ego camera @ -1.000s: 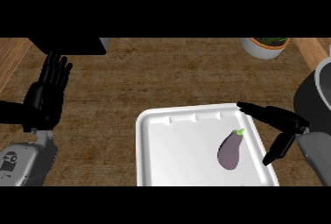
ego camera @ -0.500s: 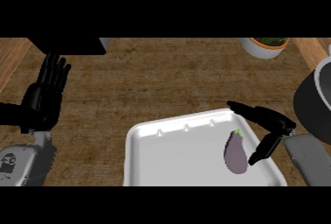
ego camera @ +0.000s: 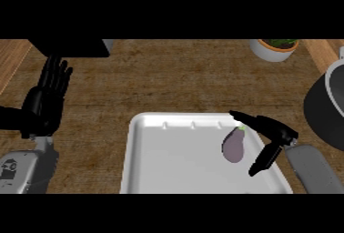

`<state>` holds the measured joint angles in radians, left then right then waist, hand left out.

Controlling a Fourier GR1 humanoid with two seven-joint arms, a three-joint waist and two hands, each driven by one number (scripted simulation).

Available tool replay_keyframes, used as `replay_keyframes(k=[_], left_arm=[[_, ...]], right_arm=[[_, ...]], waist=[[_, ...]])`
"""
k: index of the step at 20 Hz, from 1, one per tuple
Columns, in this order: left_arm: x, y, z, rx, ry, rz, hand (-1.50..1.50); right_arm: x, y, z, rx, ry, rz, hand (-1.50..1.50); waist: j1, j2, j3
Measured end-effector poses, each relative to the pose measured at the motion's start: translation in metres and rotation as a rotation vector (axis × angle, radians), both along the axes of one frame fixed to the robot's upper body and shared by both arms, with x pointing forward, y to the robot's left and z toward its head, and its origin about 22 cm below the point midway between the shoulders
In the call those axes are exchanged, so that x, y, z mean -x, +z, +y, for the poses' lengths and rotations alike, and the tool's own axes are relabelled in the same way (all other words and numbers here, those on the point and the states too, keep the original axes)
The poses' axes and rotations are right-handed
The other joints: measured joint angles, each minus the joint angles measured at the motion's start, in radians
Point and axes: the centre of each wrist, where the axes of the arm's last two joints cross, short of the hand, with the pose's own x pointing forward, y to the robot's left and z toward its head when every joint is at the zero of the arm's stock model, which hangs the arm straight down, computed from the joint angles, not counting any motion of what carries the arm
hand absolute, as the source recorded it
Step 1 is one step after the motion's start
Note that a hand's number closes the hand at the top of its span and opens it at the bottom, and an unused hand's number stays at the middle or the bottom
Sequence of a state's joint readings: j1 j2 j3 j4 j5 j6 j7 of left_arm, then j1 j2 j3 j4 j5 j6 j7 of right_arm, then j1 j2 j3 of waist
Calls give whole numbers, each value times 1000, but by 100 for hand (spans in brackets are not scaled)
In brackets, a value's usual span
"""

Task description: Pick the eggplant from the tray and place it in the pot

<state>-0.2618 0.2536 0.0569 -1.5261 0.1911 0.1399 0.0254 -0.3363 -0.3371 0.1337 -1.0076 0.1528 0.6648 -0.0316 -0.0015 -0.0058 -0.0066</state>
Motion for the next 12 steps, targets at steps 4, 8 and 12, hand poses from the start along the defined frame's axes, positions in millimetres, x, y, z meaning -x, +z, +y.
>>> replay_keyframes(k=[4, 8, 12], left_arm=[[-4, 5, -5, 4, -7, -3, 0], [-2, 4, -10, 5, -9, -6, 0], [-4, 4, -4, 2, -3, -5, 0]], right_arm=[[-3, -6, 9, 10, 1, -12, -150], [1, -16, 21, 0, -1, -27, -150], [2, -15, 35, -21, 14, -43, 150]], waist=[[-2, -4, -7], [-2, -7, -10], [-5, -8, -11]])
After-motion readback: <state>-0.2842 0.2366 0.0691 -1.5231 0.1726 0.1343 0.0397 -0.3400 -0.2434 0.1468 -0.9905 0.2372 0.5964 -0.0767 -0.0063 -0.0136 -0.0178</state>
